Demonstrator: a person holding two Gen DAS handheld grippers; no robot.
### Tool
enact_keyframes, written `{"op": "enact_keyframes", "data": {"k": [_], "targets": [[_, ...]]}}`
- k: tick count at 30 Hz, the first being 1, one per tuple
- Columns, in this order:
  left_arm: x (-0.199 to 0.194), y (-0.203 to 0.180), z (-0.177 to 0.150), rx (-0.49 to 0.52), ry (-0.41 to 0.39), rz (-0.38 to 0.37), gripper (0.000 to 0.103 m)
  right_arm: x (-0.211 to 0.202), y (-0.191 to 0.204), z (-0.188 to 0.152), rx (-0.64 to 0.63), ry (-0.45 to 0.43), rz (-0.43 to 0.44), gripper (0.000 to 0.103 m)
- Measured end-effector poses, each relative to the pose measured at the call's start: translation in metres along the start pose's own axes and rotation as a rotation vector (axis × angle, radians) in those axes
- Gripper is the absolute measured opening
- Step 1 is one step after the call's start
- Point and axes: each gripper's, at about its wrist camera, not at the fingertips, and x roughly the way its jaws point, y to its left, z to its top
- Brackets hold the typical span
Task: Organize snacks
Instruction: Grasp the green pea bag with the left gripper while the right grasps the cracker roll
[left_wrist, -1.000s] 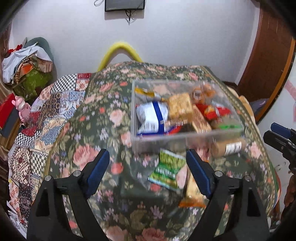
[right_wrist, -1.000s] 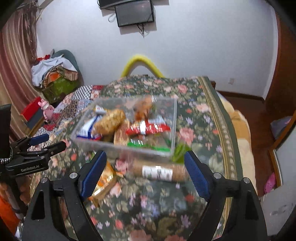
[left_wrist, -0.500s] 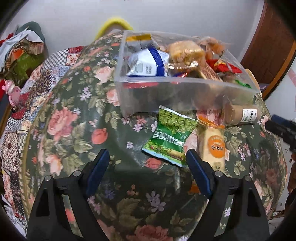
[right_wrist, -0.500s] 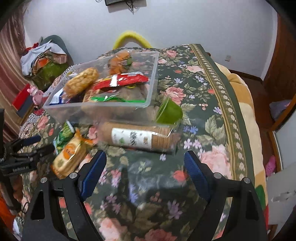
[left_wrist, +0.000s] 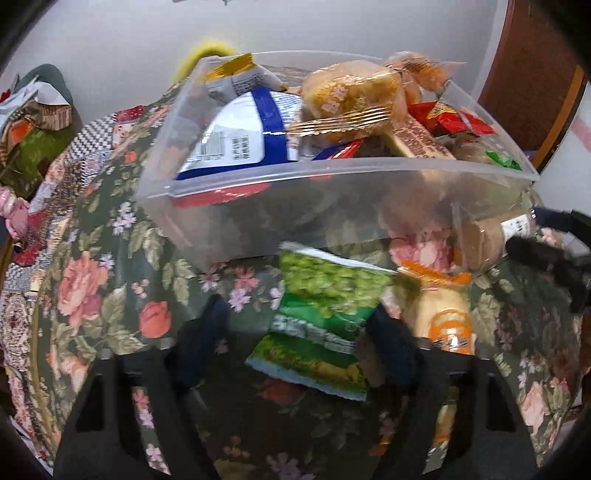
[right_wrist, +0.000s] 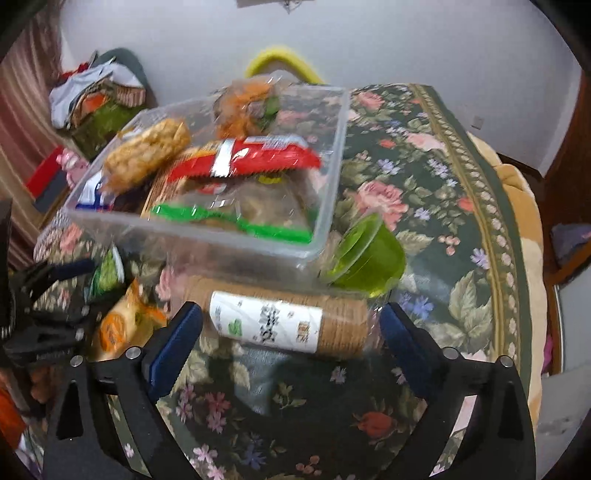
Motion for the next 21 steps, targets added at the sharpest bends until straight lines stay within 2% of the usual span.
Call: {"op": "enact_keyframes", "data": {"k": [2,5,9,11,16,21], "targets": [[-0.003,-0.004,0.0,0.021,-0.013,0.0,0.042,0.0,0.002,-0.003,-0.015,0.018,0.008,0.098],[-0.007,-0.011,-0.004,0.056,-0.015,0.02,0.04,-0.006,0.003,-0.013,0.001,0.053,0.064,0.098],[-0.021,-0.011,-0.017,0.07,-0.025,0.035,0.039,-0.025,0.001,-0.026,0.03,0.06,0.119,0.091],[-0.03,-0.007,-0.024,0.064,-0.032,0.039,0.039,-0.035,0.0,-0.028,0.032,0.036,0.089,0.091],[-0.057,0.004,-0.038,0.027,-0.05,0.024,0.039,-0.037,0.012,-0.008,-0.061,-0.015,0.006,0.093],[-0.068,0.019,-0.048,0.0,-0.05,0.013,0.039,-0.004,0.016,0.011,-0.078,0.057,0.032,0.093]]}}
